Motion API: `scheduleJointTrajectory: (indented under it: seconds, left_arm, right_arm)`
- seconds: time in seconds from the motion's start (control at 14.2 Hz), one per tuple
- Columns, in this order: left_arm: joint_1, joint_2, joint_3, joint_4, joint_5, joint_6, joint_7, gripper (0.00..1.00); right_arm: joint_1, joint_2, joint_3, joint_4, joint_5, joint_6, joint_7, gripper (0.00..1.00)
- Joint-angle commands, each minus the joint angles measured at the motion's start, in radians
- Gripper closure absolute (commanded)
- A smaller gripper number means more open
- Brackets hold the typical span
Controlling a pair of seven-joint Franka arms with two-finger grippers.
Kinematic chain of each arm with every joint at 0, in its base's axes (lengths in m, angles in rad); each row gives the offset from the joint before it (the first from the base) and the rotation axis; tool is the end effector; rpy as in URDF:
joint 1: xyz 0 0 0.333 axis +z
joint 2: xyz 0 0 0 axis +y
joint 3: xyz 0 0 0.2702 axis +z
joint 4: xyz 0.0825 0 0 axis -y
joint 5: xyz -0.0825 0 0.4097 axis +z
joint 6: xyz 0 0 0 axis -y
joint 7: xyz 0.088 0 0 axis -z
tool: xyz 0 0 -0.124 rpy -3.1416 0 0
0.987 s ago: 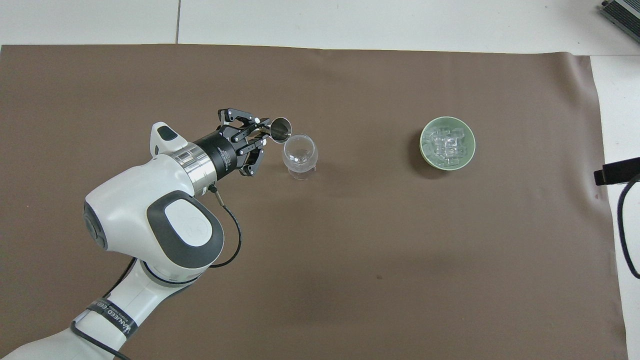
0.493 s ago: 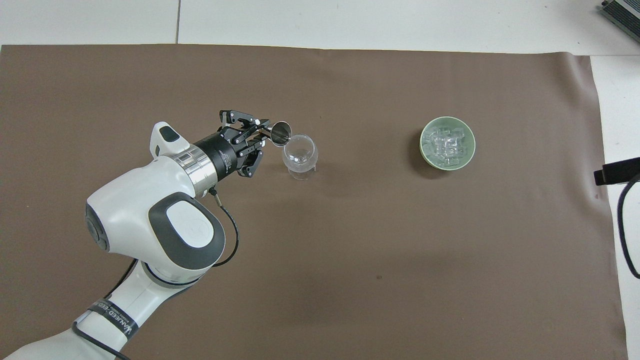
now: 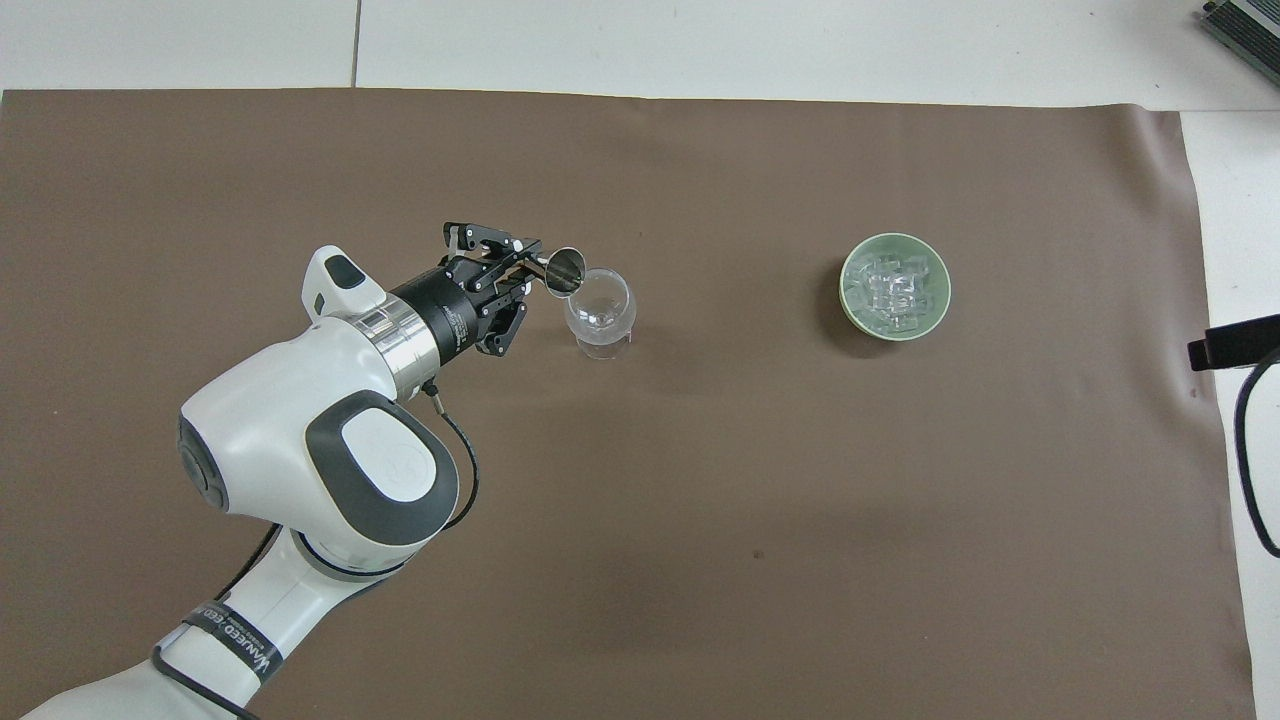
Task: Pour wine and add ice with both arms
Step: 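Tilt the silver cup over the clear cup with the left gripper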
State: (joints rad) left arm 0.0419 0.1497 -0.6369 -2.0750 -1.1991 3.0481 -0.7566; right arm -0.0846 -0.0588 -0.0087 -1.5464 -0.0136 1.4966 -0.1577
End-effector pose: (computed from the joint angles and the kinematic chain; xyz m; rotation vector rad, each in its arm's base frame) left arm 0.5543 -0.2827 0.3575 1.7204 1.3989 0.1346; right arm 0.5544 -0.0538 0.6006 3.1259 0.0990 0.0114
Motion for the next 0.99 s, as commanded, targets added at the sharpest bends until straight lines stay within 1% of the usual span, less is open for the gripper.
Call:
scheduleJointTrajectory:
  seconds: [0.0, 0.21, 0.63, 0.92]
  left_arm:
    - [-0.014, -0.006, 0.003, -0.017, 0.012, 0.031, 0.042, 1.0]
    - [-0.014, -0.009, 0.0, -0.026, 0.012, 0.038, 0.08, 1.0]
    - [-0.014, -0.007, -0.018, -0.027, 0.016, 0.08, 0.088, 1.0]
    - [-0.014, -0.004, -0.018, -0.023, 0.044, 0.103, 0.094, 1.0]
  right_arm:
    - [0.0, -0.012, 0.001, -0.006, 0.001, 0.004, 0.012, 0.0]
    - [0.0, -0.012, 0.001, -0.006, 0.001, 0.004, 0.012, 0.0]
    - [0.0, -0.012, 0.001, -0.006, 0.003, 0.004, 0.012, 0.0]
    - [0.0, -0.012, 0.0, -0.006, 0.001, 0.004, 0.012, 0.0]
